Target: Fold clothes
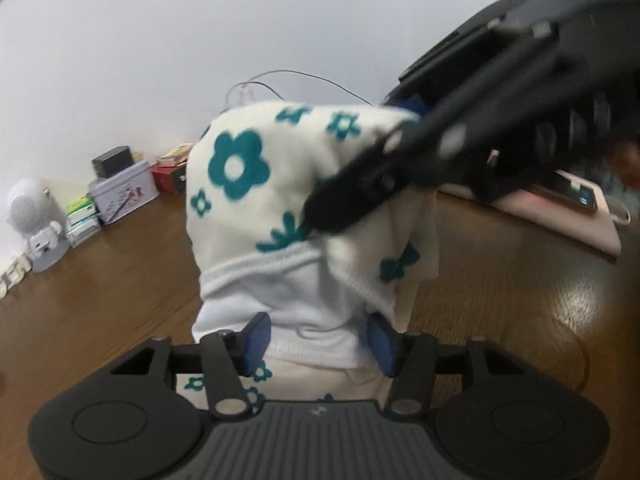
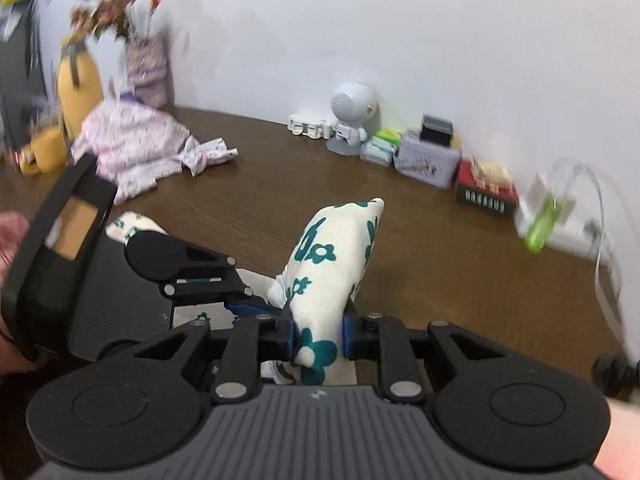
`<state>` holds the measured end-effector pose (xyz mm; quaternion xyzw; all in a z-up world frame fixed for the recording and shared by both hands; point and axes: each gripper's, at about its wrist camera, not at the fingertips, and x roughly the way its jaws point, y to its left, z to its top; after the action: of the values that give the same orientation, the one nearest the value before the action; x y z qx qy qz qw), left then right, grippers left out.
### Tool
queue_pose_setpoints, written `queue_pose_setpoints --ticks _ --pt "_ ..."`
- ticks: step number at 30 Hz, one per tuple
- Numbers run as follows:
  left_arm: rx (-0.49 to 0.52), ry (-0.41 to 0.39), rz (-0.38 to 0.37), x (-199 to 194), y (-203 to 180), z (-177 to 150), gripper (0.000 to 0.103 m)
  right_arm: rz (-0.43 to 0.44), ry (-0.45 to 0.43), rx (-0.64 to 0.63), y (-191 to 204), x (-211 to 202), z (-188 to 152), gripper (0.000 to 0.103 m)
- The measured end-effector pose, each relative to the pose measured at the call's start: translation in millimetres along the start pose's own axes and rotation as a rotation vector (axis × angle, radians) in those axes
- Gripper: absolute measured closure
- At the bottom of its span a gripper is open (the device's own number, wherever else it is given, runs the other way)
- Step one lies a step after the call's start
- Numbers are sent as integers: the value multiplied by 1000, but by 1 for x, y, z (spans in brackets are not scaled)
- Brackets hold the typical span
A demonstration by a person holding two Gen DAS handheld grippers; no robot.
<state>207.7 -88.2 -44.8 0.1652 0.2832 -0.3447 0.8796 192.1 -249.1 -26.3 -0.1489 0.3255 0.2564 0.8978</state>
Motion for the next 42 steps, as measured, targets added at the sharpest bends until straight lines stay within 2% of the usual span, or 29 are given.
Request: queue_pose_setpoints --ticks 2,5,18,29,32,36,42 --pt "-3 -3 -1 -15 1 -4 43 -29 2 -67 15 3 4 83" --pt "-6 5 18 -36 5 -16 43 -61 10 -142 34 9 6 81" --pt "-46 68 75 -67 26 -67 43 -49 20 -223 86 24 17 79" --pt "-70 16 11 -107 28 -77 43 37 41 -212 119 53 9 73" --pt "-99 -5 22 -127 38 -82 43 64 39 -178 119 56 6 72" --pt "-169 -63 45 -149 55 -79 43 146 28 -125 117 60 2 63" --pt "-243 -137 84 -160 78 -64 43 181 -7 -137 122 61 -8 64"
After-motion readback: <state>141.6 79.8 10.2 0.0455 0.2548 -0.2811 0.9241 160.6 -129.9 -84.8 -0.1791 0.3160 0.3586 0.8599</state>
